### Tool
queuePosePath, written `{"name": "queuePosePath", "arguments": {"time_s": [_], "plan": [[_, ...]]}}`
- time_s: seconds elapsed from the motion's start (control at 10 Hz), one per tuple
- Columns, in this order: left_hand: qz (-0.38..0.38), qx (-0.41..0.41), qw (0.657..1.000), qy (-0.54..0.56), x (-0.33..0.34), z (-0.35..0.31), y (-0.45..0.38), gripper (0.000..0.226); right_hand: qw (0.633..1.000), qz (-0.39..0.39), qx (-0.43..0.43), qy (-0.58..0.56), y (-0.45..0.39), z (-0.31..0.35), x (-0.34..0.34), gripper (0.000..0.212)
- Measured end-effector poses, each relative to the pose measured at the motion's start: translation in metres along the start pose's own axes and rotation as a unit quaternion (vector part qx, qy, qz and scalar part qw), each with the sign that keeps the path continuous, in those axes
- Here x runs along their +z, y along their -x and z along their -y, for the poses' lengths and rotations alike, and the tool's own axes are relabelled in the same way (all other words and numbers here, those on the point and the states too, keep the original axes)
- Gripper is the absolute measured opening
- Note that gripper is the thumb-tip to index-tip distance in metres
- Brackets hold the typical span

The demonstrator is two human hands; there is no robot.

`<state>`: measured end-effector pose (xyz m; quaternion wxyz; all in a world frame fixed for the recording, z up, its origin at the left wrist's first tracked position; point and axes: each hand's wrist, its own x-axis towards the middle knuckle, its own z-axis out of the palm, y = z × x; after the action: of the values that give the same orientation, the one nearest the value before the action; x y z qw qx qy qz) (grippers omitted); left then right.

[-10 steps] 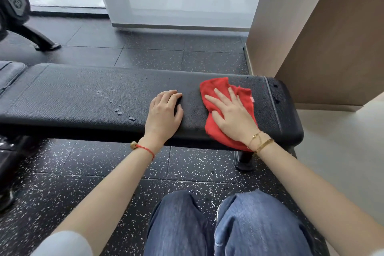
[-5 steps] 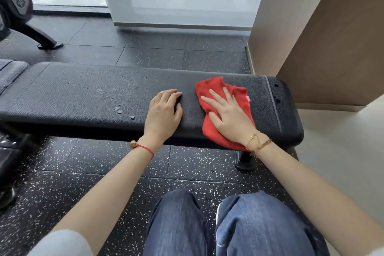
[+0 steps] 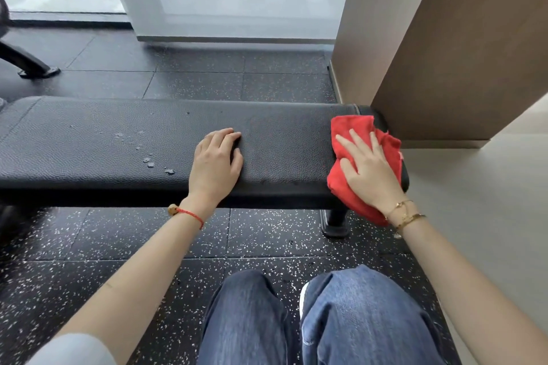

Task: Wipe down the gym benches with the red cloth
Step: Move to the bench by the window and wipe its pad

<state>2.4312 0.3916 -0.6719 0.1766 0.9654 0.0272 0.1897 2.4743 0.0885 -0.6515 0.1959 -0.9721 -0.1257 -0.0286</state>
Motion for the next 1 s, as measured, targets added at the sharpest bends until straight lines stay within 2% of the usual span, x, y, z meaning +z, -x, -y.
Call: {"name": "queuePosePath", "arguments": {"time_s": [0.2, 0.3, 0.5, 0.6, 0.7, 0.8, 0.9, 1.0], "plan": [[-0.003, -0.001, 1.000, -0.002, -0.001, 0.000, 0.000, 0.037, 0.997, 0.034, 0.066, -0.006, -0.070, -0.002, -0.007, 0.052], [-0.004, -0.002, 1.000, 0.000, 0.000, -0.001, 0.000, 0.036, 0.996, 0.048, 0.071, -0.010, -0.100, 0.015, -0.002, 0.053], [-0.005, 0.001, 1.000, 0.002, 0.001, 0.000, 0.000, 0.036, 0.996, 0.024, -0.082, -0.014, -0.028, 0.053, 0.019, 0.052], [-0.005, 0.002, 1.000, 0.002, 0.000, 0.002, 0.000, 0.036, 0.995, 0.018, -0.102, -0.011, 0.009, 0.043, 0.016, 0.052], [-0.005, 0.004, 1.000, 0.004, 0.001, 0.003, 0.000, 0.036, 0.998, 0.014, -0.050, -0.016, 0.003, 0.018, 0.006, 0.050], [-0.007, 0.000, 1.000, 0.004, 0.000, 0.003, 0.001, 0.036, 0.999, 0.022, 0.036, -0.009, -0.043, 0.003, -0.002, 0.050], [-0.007, -0.003, 1.000, 0.002, 0.000, 0.001, 0.000, 0.036, 0.996, 0.043, 0.080, 0.014, -0.086, 0.013, -0.002, 0.052], [-0.005, -0.004, 1.000, 0.003, 0.000, 0.000, 0.000, 0.036, 0.998, 0.055, 0.032, 0.024, -0.093, 0.043, 0.012, 0.053]]}}
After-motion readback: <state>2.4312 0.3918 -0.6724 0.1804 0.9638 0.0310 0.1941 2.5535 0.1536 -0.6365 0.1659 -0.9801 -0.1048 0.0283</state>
